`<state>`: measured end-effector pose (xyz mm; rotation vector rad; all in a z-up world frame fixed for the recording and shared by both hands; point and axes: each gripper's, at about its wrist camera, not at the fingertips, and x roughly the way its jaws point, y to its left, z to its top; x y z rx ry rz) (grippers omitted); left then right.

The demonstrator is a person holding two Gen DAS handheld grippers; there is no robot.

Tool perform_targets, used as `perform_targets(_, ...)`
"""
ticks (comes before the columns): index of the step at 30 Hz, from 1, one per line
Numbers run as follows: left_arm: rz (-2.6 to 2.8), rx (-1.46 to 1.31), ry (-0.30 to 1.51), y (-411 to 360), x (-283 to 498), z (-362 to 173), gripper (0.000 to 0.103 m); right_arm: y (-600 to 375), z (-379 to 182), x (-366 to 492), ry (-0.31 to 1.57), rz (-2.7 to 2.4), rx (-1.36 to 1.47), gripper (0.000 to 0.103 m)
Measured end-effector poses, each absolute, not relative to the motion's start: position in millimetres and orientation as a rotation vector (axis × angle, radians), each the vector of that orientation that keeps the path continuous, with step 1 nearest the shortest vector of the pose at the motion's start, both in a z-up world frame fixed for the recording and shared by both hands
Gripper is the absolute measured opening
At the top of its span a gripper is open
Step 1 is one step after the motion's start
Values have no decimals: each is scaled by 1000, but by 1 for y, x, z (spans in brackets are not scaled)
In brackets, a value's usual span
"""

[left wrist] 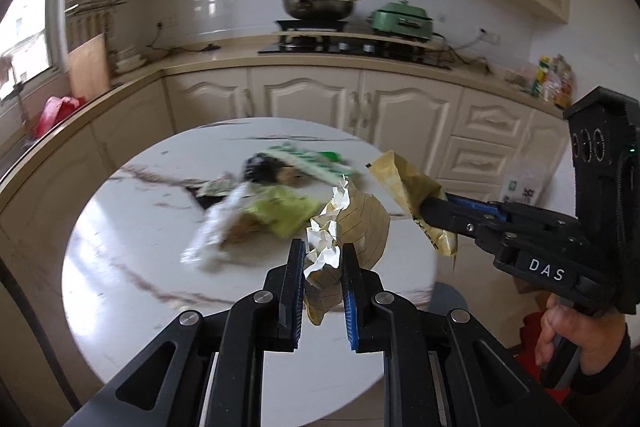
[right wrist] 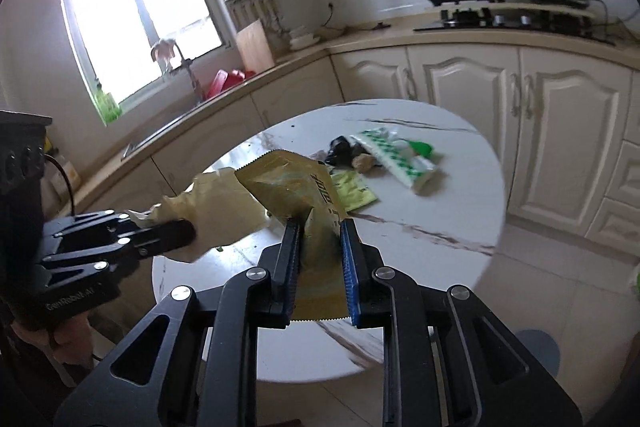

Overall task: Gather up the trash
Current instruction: 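Carry paper and yellow packet to the blue bin and release both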

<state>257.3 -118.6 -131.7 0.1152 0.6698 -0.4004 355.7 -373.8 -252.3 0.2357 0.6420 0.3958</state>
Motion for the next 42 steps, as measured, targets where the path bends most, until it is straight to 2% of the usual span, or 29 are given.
perform_targets(12,-579,225,707,-272,279,-156,13,-522,-270,298,619,152,339,19)
perform_targets(22,-656,353,843,-405,338,-238,13,-637,-367,300,720,6,469,19)
perform_targets(25,-651,384,895,-437,363,-266,13,-657,-395,305,735,-2,515,24)
perform_targets(27,-648,403,915,-454,375,-281,13,-671,-413,305,758,-30,536,33)
perform_targets(29,-643,420,934,-475,389,-297,13,-682,-425,300,761,-48,553,33)
perform_targets(31,-643,441,952,-496,402,-314,13,-692,-433,293,765,-70,563,38)
perform_targets(33,-635,454,957,-513,411,-327,13,-698,-437,289,762,-92,559,46)
perform_targets(35,-628,461,966,-530,420,-340,15,-703,-442,283,774,-107,559,46)
perform_targets(37,-623,464,976,-541,423,-348,19,-704,-443,280,774,-110,556,46)
perform_targets(39,-618,461,975,-545,424,-353,30,-703,-442,279,779,-123,547,51)
perform_targets(40,-611,462,972,-546,422,-354,50,-702,-440,278,773,-129,545,53)
perform_targets(41,-604,466,959,-549,424,-354,64,-702,-439,279,772,-136,543,59)
perform_targets(42,-600,467,942,-546,417,-352,65,-701,-437,279,772,-145,542,68)
